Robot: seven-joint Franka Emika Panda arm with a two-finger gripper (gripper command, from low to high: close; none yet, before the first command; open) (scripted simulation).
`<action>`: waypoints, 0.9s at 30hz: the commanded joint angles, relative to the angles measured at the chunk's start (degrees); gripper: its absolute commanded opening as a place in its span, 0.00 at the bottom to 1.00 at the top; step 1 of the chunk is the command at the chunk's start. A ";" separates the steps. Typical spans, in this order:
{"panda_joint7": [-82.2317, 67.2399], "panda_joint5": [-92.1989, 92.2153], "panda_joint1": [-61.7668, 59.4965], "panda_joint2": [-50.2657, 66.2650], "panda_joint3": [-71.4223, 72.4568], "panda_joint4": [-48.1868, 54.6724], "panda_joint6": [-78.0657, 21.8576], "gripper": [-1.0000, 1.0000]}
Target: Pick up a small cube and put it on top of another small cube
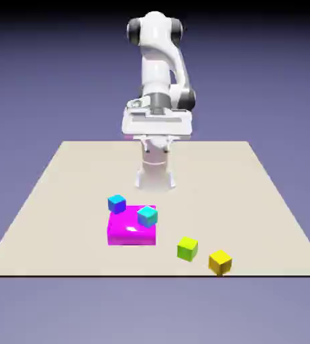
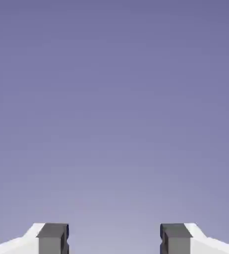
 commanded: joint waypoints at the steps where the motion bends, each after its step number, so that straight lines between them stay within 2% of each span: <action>1: 1.74 -0.11 -0.81 2.08 1.17 1.03 -1.27 0.50; 23: 40.03 -2.63 -18.56 47.76 26.99 23.71 -29.17 0.50; 25: 40.97 -2.69 -19.00 48.88 27.62 24.27 -29.85 0.50; 27: 42.53 -5.06 -16.87 53.03 25.24 24.40 -25.95 0.50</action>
